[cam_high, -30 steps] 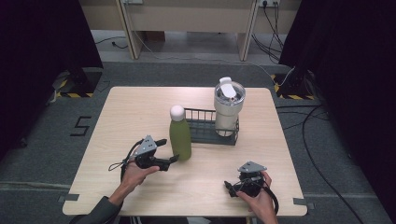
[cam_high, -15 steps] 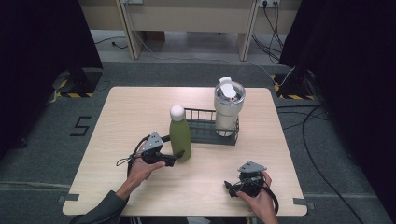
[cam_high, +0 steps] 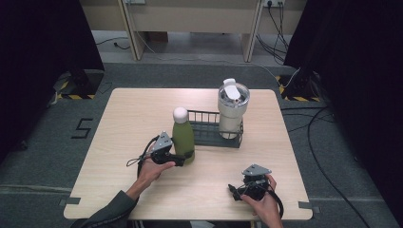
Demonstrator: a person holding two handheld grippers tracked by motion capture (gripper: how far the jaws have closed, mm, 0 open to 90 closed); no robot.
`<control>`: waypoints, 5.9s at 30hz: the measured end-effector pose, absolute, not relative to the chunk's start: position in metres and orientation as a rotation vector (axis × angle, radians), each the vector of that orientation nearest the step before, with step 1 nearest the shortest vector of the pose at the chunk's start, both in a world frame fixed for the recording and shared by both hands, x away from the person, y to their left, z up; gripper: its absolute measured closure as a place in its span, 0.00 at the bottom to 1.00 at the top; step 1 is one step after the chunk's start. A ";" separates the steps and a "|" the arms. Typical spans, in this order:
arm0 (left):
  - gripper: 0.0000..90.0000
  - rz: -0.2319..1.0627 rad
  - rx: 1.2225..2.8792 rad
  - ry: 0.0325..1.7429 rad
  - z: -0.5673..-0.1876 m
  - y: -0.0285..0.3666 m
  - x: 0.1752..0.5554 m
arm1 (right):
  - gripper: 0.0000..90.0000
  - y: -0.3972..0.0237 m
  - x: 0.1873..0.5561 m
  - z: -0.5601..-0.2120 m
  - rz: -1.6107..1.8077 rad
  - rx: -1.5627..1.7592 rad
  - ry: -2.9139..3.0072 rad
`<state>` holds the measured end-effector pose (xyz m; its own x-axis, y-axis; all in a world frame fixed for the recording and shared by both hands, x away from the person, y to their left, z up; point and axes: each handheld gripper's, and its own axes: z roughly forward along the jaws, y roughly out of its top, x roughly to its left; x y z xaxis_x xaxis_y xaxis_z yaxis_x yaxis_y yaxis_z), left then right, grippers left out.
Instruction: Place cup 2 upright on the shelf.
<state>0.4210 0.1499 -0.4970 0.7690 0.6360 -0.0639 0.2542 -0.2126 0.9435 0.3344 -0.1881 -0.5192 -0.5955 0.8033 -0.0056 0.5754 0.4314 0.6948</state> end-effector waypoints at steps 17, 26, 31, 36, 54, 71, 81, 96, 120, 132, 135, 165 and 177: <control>0.21 0.417 1.734 0.673 -0.504 0.149 0.423 | 0.00 -0.188 0.334 -0.519 0.950 1.171 2.357; 0.22 0.454 1.727 0.665 -0.503 0.145 0.422 | 0.00 -0.188 0.334 -0.519 0.950 1.170 2.358; 0.23 0.468 1.736 0.651 -0.502 0.146 0.421 | 0.01 -0.188 0.334 -0.519 0.948 1.163 2.361; 0.23 0.470 1.736 0.651 -0.493 0.148 0.420 | 0.00 -0.188 0.334 -0.519 0.949 1.162 2.362; 0.23 0.426 1.705 0.656 -0.432 0.159 0.424 | 0.00 -0.188 0.334 -0.519 0.949 1.162 2.362; 0.23 0.460 1.685 0.667 -0.392 0.155 0.452 | 0.00 -0.188 0.334 -0.519 0.947 1.163 2.365; 0.23 0.467 1.695 0.669 -0.386 0.142 0.470 | 0.01 -0.188 0.334 -0.519 0.947 1.159 2.364; 0.23 0.473 1.695 0.678 -0.392 0.122 0.498 | 0.01 -0.188 0.334 -0.519 0.950 1.160 2.364; 0.23 0.493 1.719 0.712 -0.423 0.112 0.518 | 0.01 -0.188 0.334 -0.519 0.949 1.164 2.367; 0.23 0.487 1.740 0.702 -0.429 0.107 0.517 | 0.01 -0.188 0.334 -0.519 0.949 1.160 2.369; 0.23 0.496 1.756 0.703 -0.433 0.107 0.518 | 0.01 -0.188 0.334 -0.519 0.951 1.156 2.368; 0.22 0.515 1.745 0.708 -0.453 0.110 0.515 | 0.01 -0.187 0.334 -0.519 0.952 1.156 2.368; 0.16 0.517 1.726 0.696 -0.442 0.115 0.513 | 0.01 -0.188 0.334 -0.519 0.952 1.148 2.369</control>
